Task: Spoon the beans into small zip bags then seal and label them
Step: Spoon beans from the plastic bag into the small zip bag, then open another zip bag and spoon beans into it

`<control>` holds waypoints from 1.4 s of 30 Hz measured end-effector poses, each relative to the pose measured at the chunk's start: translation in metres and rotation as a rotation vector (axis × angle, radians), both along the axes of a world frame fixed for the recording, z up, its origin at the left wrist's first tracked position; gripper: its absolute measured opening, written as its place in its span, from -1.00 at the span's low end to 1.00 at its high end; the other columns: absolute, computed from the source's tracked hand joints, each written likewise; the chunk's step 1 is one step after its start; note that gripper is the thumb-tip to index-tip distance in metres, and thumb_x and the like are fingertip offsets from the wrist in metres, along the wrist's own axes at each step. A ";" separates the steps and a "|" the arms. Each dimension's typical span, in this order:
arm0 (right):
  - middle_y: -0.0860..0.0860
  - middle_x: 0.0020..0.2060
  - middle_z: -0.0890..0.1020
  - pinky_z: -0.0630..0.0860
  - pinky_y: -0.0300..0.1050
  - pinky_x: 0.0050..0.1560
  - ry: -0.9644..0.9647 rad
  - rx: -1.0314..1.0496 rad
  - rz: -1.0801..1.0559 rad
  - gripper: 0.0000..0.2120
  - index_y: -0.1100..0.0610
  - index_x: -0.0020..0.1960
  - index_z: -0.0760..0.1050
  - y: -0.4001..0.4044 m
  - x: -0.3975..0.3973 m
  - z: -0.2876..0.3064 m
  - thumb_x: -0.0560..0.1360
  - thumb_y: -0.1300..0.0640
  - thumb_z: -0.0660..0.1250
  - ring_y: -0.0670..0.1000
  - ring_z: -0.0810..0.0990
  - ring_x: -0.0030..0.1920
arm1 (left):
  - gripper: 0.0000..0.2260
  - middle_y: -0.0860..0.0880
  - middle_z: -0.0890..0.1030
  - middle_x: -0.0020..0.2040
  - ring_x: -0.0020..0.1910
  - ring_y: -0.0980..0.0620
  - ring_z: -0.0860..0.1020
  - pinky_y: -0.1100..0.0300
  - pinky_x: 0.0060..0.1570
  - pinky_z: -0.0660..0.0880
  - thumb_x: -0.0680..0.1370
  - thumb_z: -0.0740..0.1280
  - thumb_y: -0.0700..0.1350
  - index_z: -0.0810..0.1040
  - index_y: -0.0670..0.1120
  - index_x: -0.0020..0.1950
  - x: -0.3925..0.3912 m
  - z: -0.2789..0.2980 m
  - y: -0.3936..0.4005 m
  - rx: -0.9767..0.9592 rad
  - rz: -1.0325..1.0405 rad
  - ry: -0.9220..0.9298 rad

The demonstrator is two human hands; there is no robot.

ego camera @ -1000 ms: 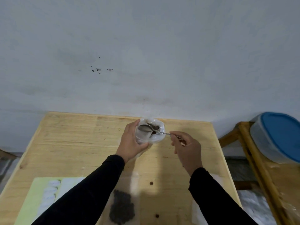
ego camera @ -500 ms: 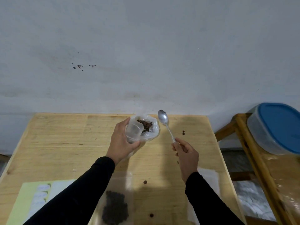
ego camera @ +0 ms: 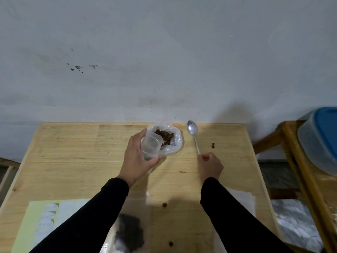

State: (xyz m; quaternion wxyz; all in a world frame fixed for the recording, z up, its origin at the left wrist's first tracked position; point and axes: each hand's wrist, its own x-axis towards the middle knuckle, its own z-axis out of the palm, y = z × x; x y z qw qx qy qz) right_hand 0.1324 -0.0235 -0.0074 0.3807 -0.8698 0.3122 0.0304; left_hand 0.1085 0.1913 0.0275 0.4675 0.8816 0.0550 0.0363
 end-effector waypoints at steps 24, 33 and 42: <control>-0.14 -0.21 0.65 0.52 -0.36 -0.13 -0.374 0.503 0.477 -0.86 0.03 -0.03 0.60 0.081 -0.024 0.130 0.44 0.21 0.40 -0.15 0.62 -0.17 | -0.11 0.07 0.33 0.30 0.29 0.21 0.32 0.39 0.28 0.27 0.26 0.59 -0.01 0.18 0.02 0.47 -0.023 0.042 0.009 -0.112 -0.097 -0.183; -0.08 -0.37 0.56 0.52 -0.09 -0.12 -0.385 0.389 0.638 -0.84 -0.01 -0.26 0.56 0.091 -0.034 0.170 0.40 0.23 0.42 -0.05 0.55 -0.29 | -0.22 0.11 0.43 0.10 0.10 0.33 0.38 0.46 0.01 0.37 0.24 0.59 0.04 0.33 0.09 0.39 -0.042 0.079 0.038 -0.119 -0.074 -0.290; 0.05 -0.18 0.63 0.46 -0.19 -0.09 -0.433 0.698 0.580 -0.93 0.17 -0.16 0.52 0.099 -0.061 0.194 0.46 0.30 0.37 -0.04 0.55 -0.14 | -0.55 0.11 0.44 -0.30 -0.31 0.18 0.43 0.46 -0.19 0.36 0.52 0.36 -0.24 0.37 0.23 0.22 -0.064 0.112 0.049 -0.285 -0.037 -0.448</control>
